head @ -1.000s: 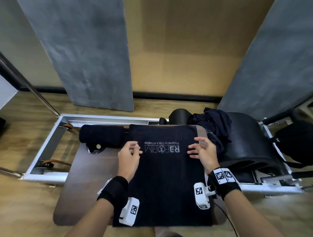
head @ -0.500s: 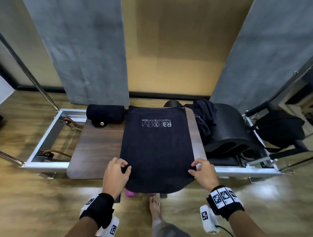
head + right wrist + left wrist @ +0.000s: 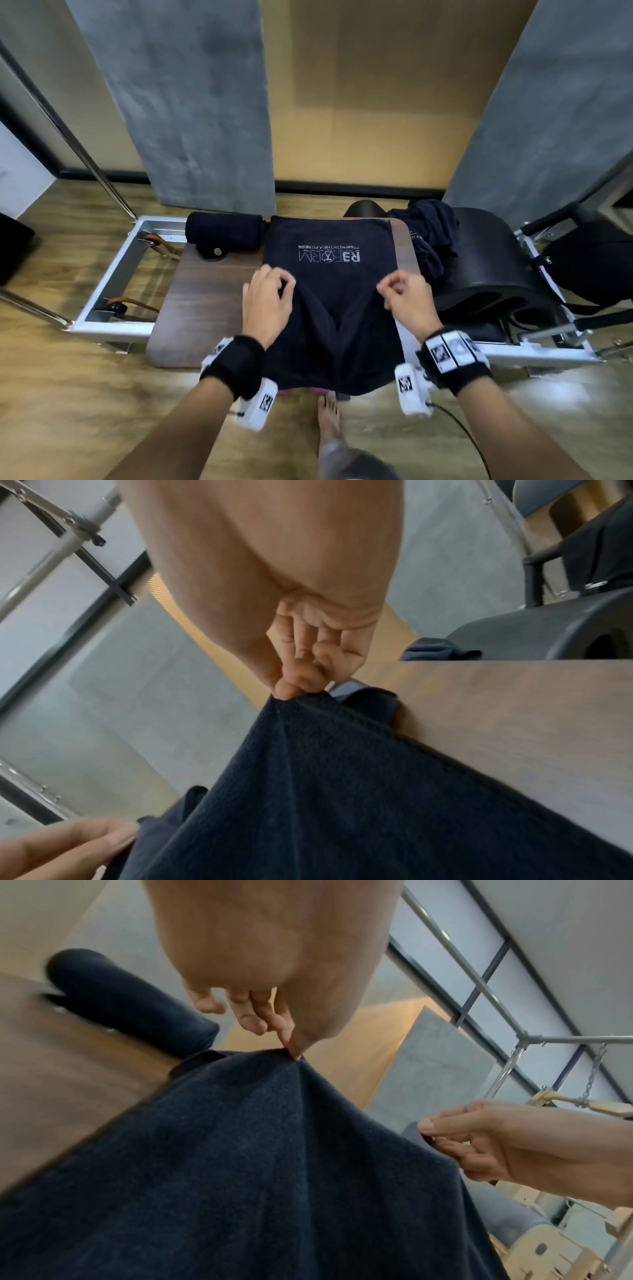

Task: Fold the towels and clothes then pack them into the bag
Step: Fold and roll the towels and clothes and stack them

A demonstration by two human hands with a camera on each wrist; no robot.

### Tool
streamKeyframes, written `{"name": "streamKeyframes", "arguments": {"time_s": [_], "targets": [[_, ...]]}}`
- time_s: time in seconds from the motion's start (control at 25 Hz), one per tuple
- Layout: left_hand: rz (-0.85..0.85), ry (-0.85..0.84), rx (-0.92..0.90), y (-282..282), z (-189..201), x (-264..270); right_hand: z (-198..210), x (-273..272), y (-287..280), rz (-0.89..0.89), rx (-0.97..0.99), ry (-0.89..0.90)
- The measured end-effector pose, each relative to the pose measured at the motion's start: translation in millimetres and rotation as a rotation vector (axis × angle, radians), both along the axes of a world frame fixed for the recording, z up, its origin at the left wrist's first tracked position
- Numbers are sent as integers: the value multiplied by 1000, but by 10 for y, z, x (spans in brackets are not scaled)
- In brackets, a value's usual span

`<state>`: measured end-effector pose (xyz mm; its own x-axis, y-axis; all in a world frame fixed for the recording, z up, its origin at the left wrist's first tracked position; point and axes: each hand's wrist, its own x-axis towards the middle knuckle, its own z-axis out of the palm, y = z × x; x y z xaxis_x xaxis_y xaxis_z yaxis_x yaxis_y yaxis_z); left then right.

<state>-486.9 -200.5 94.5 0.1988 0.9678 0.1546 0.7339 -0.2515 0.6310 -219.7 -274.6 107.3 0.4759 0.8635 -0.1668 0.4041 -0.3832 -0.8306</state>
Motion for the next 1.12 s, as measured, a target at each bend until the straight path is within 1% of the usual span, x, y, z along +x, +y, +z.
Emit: {"name": "streamKeyframes", "arguments": {"time_s": [0.08, 0.16, 0.2, 0.28, 0.36, 0.44, 0.56, 0.64, 0.72, 0.8, 0.84, 0.88, 0.96, 1.0, 1.08, 1.12], "targets": [[24, -24, 33, 366, 146, 265, 193, 13, 455, -5, 69, 15], [33, -112, 13, 641, 224, 450, 324, 14, 815, -11, 104, 48], [38, -171, -14, 735, 206, 502, 343, 24, 942, -10, 104, 81], [44, -270, -77, 781, 91, 480, 292, 68, 1022, -14, 83, 143], [71, -279, -115, 639, -100, 302, 99, 149, 873, -37, 34, 176], [132, -230, -146, 401, -328, 29, -185, 229, 567, -44, -56, 188], [179, -149, -213, 7, -581, -319, -575, 273, 55, -26, -224, 126], [184, -74, -224, -206, -637, -427, -716, 250, -178, -42, -253, 83], [176, 8, -233, -358, -610, -461, -765, 206, -310, -44, -276, 17], [168, 23, -268, -440, -578, -456, -775, 178, -371, -39, -329, -43], [173, 17, -289, -465, -545, -452, -753, 161, -389, -53, -333, -20], [187, 4, -300, -471, -510, -450, -710, 148, -400, -78, -310, 48], [241, -40, -291, -426, -450, -474, -582, 140, -410, -175, -196, 240], [261, -95, -283, -388, -416, -482, -498, 135, -419, -237, -112, 345], [271, -318, -304, -306, -355, -460, -361, 139, -438, -321, 58, 505], [250, -428, -325, -277, -326, -446, -333, 137, -445, -328, 113, 530]]}}
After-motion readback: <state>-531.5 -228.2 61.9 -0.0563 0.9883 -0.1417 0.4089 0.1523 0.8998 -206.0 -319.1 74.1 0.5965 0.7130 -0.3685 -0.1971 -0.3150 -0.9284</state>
